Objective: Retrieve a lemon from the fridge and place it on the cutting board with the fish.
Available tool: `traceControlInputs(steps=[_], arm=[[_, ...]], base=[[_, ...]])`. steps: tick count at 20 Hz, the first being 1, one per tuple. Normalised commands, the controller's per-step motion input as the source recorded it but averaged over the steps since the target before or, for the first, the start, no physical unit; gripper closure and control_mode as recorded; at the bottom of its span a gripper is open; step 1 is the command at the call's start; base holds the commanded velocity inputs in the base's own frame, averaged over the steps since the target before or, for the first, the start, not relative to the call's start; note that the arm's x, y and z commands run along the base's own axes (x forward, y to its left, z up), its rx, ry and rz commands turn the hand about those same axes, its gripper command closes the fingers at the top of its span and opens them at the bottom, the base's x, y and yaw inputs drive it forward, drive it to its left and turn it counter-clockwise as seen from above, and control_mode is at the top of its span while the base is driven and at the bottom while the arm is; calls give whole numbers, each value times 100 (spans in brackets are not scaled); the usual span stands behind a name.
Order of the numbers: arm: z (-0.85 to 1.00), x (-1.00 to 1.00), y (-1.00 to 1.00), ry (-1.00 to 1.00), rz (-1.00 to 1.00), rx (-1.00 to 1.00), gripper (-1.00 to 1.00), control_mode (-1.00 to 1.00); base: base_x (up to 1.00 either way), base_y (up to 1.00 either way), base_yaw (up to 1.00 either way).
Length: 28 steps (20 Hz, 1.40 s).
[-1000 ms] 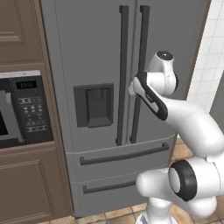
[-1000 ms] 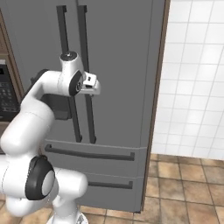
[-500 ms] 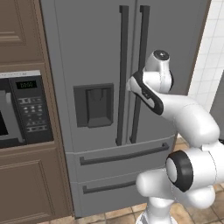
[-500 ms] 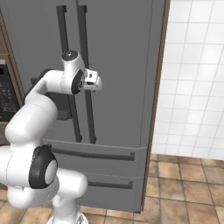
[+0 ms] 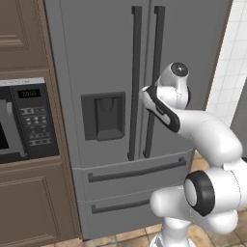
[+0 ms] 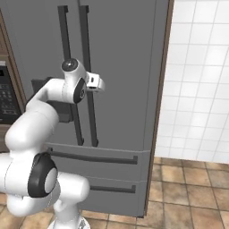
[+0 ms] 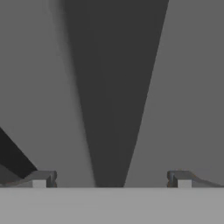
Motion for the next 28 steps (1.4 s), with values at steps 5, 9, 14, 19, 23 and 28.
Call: traceControlInputs(steps=[5,9,14,19,23,28], arm=[[0,34,0,-7,0,0,-100,-100],[0,38,0,-2,0,0,-100,-100],[0,39,0,-5,0,0,-100,-100],[0,38,0,-5,0,0,100,-100],[0,24,0,0,0,0,100,-100],[4,1,-1,2,0,0,100,-100]], base=[[0,0,0],[0,0,0],[0,0,0],[0,0,0],[0,0,0],[0,0,0]])
